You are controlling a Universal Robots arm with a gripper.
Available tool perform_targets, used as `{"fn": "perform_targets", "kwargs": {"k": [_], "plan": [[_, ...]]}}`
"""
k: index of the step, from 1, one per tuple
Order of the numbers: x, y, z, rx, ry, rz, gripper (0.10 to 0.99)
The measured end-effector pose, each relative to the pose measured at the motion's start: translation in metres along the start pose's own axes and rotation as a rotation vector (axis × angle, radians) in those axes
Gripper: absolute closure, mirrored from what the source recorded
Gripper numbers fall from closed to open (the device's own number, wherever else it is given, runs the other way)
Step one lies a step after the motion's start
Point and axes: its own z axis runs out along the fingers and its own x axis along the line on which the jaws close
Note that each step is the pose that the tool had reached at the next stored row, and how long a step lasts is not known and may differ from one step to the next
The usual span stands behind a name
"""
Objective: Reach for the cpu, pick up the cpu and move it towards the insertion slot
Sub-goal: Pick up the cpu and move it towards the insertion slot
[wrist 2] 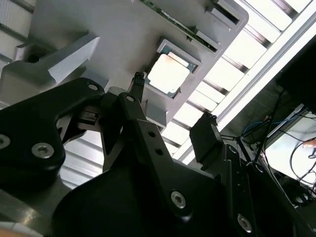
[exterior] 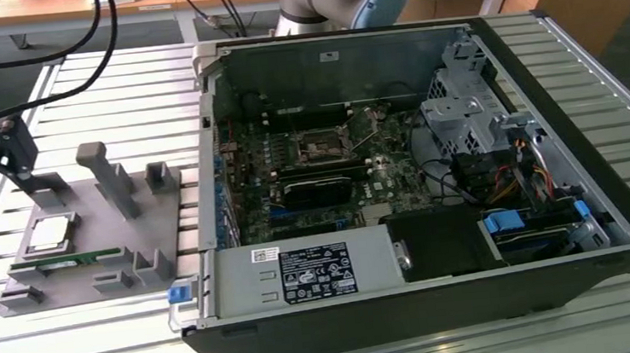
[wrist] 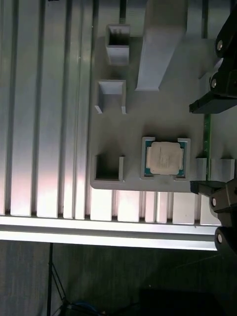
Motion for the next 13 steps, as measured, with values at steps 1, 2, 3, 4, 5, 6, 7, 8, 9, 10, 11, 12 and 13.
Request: {"fn": "perform_targets", "kwargs": {"k": [1, 2, 3, 4, 5, 6, 7, 8, 9, 10, 11, 12, 13], "plan": [[0.0001, -0.0002, 0.0017, 0.000, 0.0001, -0.001, 0.439], [0.0001, -0.0004, 0.0036, 0.000, 0.0002, -0.003, 0.439], [0.0002, -0.0007, 0.0054, 0.000, 0.0003, -0.007, 0.439], [0.0004, -0.0010, 0.0072, -0.001, 0.0007, -0.016, 0.439], [0.0008, -0.0015, 0.0090, -0.002, 0.0010, -0.025, 0.439], [0.0011, -0.0020, 0.0108, -0.002, 0.0012, -0.032, 0.439], [0.0016, -0.0024, 0.0126, -0.002, 0.0014, -0.038, 0.439], [0.0018, -0.0026, 0.0143, -0.003, 0.0015, -0.040, 0.439], [0.0020, -0.0029, 0.0161, -0.004, 0.0014, -0.040, 0.439], [0.0021, -0.0030, 0.0179, -0.004, 0.0013, -0.040, 0.439], [0.0023, -0.0032, 0.0199, -0.004, 0.0014, -0.040, 0.439], [0.0025, -0.0034, 0.0216, -0.004, 0.0014, -0.040, 0.439], [0.0027, -0.0035, 0.0234, -0.004, 0.0016, -0.040, 0.427]]}}
